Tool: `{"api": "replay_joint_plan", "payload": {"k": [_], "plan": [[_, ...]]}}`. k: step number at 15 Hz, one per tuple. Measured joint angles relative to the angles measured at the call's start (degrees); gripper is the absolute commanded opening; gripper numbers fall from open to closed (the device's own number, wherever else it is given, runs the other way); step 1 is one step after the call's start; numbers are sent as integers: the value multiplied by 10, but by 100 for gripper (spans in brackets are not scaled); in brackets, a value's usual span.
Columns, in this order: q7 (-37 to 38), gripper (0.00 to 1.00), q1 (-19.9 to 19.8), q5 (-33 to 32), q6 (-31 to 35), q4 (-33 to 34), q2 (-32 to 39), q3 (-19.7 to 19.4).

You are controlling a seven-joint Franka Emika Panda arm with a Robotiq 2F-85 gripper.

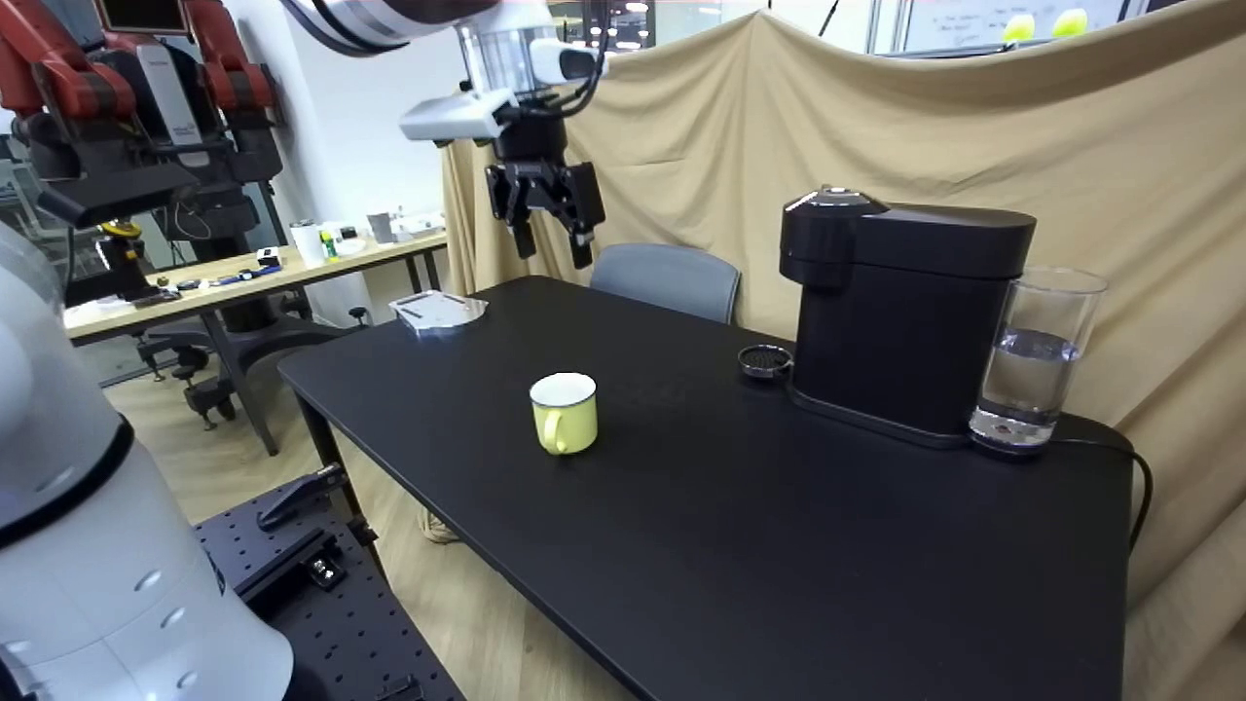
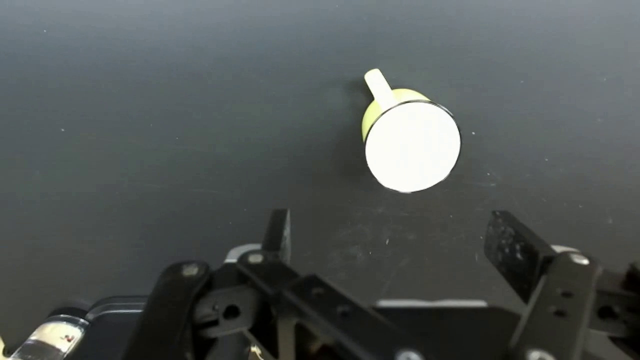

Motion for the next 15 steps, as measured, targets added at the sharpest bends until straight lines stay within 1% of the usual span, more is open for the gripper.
{"api": "replay_joint_plan", "payload": {"k": [6, 9, 11, 15], "plan": [[0, 100, -8, -13, 31, -2, 122, -7], [-3, 100, -7, -12, 70, -4, 173, -7], [-3, 100, -7, -12, 85, -4, 190, -8], [-3, 100, -6, -15, 90, -4, 193, -9]]}}
